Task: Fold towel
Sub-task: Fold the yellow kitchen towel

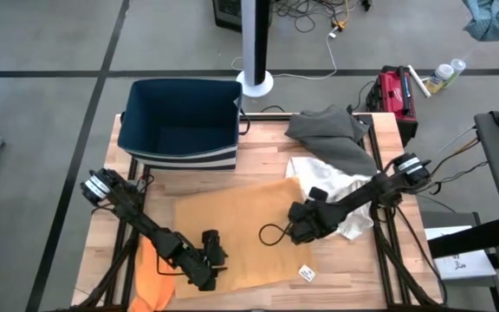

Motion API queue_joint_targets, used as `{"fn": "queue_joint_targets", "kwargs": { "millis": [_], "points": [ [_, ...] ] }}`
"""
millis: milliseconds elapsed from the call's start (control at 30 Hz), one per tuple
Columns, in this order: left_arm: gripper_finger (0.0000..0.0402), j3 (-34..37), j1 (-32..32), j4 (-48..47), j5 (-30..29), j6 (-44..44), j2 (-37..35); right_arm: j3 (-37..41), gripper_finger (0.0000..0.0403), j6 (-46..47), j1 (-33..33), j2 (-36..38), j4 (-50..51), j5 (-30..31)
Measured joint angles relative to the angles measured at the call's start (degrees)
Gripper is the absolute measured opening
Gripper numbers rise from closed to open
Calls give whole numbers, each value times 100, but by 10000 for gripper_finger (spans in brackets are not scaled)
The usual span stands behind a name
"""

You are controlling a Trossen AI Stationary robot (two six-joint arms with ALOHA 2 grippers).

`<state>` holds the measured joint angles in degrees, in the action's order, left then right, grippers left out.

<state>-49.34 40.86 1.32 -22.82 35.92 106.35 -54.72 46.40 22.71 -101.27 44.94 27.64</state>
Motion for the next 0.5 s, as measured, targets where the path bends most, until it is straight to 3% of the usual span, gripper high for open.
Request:
{"fn": "queue_joint_targets", "kwargs": {
  "millis": [133,267,400,500],
  "points": [
    [183,26,-31,-67,72,-182,-232,-112,115,311,36,168,227,196],
    [183,-120,-83,-227,-112,-740,-764,-659,106,244,419,310,-187,205],
    [183,-161,-327,-306,-877,-1234,-1287,-1068,99,-248,878,252,-1635,249],
    [183,-98,-689,-285,-1102,-1390,-1540,-1183,98,-681,1168,-19,-2911,230]
  ]
}}
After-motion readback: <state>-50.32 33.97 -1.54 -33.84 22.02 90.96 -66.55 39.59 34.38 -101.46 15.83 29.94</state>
